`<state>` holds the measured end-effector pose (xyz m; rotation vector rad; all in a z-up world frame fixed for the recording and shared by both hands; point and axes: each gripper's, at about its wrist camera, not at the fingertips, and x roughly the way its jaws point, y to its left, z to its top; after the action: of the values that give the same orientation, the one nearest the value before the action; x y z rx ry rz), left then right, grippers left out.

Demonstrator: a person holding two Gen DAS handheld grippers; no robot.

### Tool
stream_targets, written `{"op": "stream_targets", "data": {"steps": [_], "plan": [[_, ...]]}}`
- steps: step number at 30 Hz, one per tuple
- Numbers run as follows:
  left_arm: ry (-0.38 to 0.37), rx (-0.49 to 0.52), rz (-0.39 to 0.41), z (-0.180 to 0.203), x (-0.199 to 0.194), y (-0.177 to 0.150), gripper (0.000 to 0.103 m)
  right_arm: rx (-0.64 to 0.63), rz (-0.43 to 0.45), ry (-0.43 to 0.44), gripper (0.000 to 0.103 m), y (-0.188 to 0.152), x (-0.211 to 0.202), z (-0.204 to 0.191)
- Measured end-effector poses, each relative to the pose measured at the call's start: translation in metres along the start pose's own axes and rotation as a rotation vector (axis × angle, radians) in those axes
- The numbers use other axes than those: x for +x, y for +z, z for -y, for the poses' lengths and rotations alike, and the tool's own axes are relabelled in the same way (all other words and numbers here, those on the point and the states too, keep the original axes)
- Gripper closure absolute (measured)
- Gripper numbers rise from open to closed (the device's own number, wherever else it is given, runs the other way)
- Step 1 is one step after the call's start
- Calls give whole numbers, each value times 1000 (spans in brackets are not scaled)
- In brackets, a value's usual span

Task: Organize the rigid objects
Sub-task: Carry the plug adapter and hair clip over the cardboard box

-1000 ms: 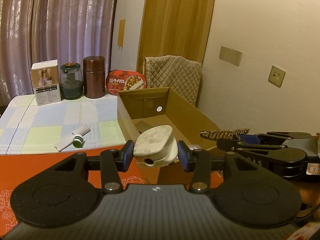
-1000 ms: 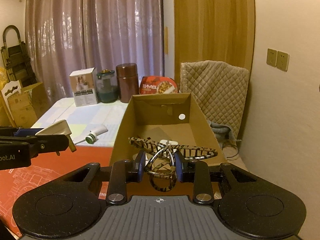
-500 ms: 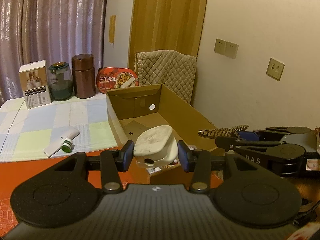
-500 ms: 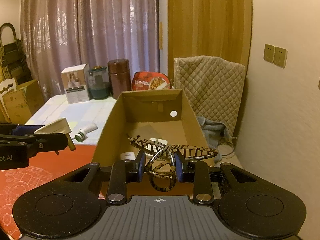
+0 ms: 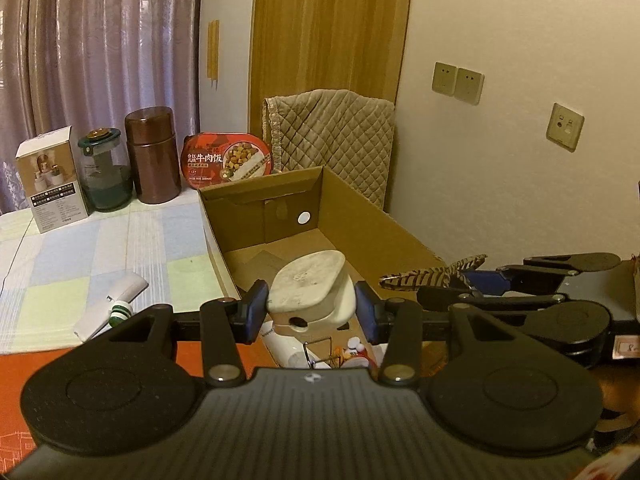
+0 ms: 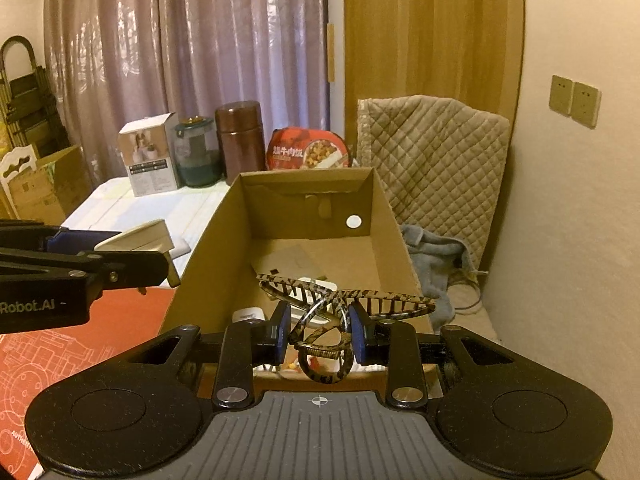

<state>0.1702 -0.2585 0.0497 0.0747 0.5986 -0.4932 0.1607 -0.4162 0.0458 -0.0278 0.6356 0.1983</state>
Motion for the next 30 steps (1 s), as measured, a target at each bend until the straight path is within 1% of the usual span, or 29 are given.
{"op": "stream_targets", "data": {"steps": [7, 19, 30], "plan": [[3, 16, -19, -3, 19, 6, 62, -13, -24, 8, 76, 7, 18, 4], [9, 52, -60, -12, 53, 21, 62, -91, -75, 7, 76, 19, 53, 5], [7, 82, -101, -15, 81, 17, 62, -146, -120, 27, 76, 21, 78, 1]]}}
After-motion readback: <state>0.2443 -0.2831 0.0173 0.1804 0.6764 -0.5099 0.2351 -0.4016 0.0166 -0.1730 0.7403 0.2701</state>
